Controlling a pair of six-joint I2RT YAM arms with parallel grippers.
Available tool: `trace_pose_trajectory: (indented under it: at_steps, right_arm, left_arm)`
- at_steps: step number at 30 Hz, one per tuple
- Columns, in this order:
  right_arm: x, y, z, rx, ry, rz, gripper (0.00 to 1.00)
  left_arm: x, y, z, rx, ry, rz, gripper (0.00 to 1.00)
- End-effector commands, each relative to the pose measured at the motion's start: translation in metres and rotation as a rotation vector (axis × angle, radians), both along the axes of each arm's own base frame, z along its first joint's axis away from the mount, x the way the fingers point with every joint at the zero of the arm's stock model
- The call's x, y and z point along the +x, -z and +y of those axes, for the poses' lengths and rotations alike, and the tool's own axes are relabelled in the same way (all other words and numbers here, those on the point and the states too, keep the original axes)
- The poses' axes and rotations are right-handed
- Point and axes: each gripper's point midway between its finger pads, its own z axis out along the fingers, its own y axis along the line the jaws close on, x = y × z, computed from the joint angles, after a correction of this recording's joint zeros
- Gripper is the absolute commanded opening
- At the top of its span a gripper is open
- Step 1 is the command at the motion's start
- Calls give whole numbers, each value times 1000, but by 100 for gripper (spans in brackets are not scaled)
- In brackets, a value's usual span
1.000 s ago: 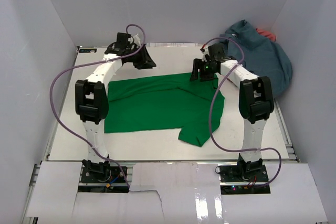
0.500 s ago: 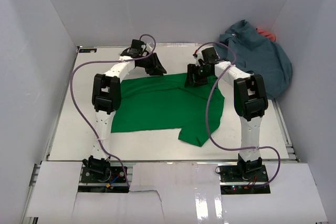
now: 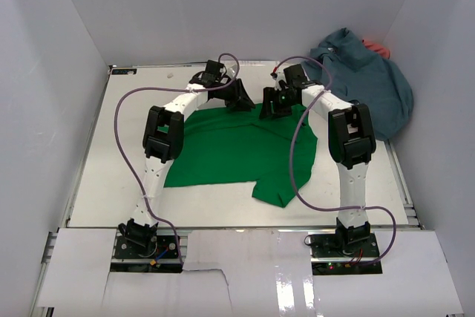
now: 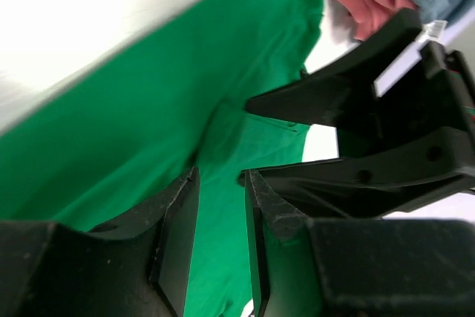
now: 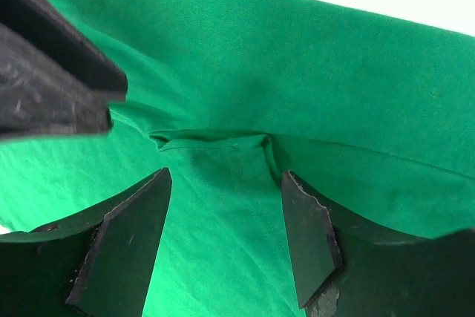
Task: Fold and stack the t-shirts
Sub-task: Fold the flattened tshirt in 1/3 of the way
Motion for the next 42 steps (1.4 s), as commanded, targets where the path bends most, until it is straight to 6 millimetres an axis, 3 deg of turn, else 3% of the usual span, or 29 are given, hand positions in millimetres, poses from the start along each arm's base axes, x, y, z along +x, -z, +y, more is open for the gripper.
trace_pose_trajectory:
  at_steps: [1, 11, 22, 27, 29, 33, 42]
  right_arm:
    - [11, -8, 9, 22, -31, -49, 67]
    - [11, 4, 8, 17, -39, -36, 63]
    - [14, -6, 11, 31, -45, -58, 56]
    - [12, -9, 14, 54, -53, -47, 24]
    - [10, -11, 15, 61, -54, -48, 23]
    - [5, -16, 15, 75, -58, -50, 8]
    - [-29, -35, 18, 146, -78, -5, 8]
  left_arm:
    - [4, -17, -12, -64, 16, -22, 41]
    - [-2, 6, -11, -49, 16, 24, 41]
    - [-11, 30, -13, -20, 22, 60, 41]
    - [-17, 41, -13, 0, 24, 76, 41]
    - [-19, 42, -13, 4, 24, 78, 41]
    - [-19, 44, -12, 12, 20, 77, 41]
    - [-21, 46, -13, 21, 19, 79, 41]
